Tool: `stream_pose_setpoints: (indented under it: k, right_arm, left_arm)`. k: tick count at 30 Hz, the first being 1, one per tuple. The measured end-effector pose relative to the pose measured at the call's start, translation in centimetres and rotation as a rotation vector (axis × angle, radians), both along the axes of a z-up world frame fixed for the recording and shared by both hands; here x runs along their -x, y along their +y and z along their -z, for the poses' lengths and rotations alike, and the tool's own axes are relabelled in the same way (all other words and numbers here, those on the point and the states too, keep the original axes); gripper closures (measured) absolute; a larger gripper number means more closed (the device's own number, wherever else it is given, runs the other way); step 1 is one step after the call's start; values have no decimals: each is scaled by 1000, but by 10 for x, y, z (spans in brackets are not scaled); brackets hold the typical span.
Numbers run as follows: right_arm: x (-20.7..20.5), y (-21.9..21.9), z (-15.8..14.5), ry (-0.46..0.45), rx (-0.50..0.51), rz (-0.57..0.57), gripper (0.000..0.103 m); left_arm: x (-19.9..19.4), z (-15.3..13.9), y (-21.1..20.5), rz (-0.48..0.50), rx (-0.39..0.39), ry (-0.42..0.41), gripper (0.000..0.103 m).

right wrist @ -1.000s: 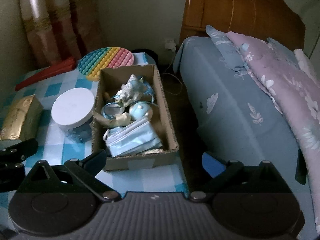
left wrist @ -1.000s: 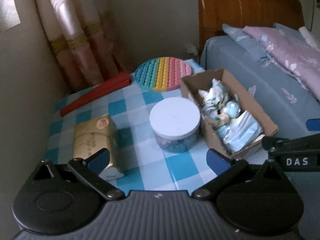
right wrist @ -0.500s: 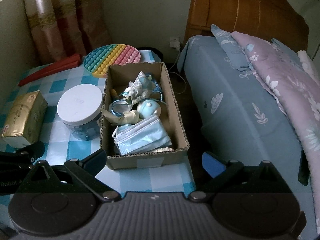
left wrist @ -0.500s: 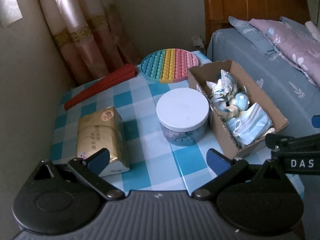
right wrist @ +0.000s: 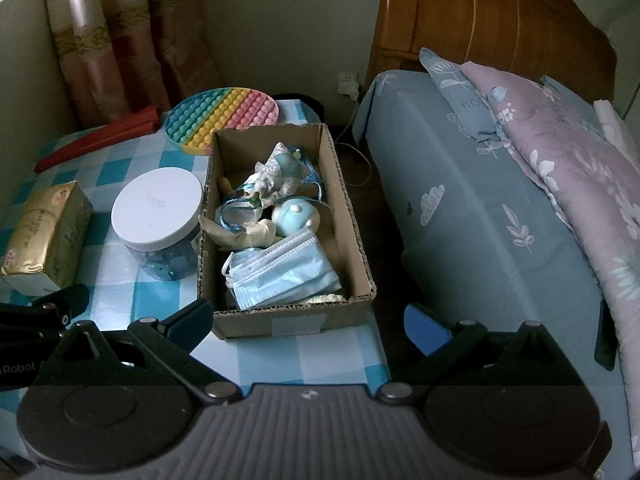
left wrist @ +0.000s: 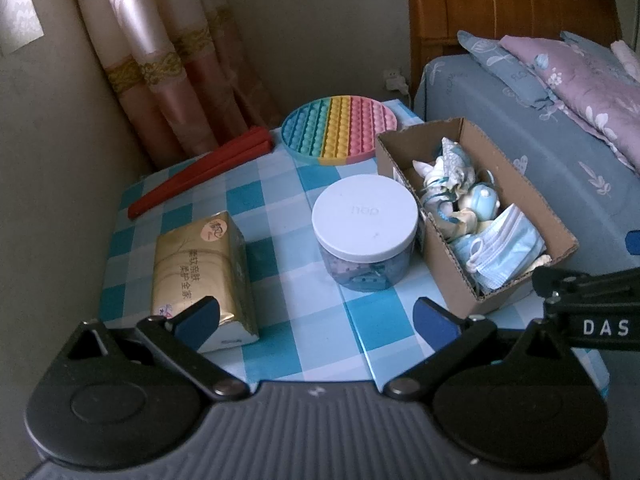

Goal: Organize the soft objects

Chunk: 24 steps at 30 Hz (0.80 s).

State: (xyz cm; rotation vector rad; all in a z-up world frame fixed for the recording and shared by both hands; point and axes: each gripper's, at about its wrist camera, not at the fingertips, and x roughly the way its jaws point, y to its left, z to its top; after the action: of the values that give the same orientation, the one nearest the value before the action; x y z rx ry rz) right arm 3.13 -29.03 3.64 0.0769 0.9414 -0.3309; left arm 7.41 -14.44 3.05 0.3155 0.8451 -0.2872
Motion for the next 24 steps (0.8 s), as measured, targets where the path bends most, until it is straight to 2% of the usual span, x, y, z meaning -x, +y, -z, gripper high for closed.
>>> stream_pose_setpoints:
  k: [24]
  right_arm:
    - [3, 3, 2, -2, -6, -3, 0]
  left_arm:
    - [-1, 0, 2, -7, -4, -2, 1]
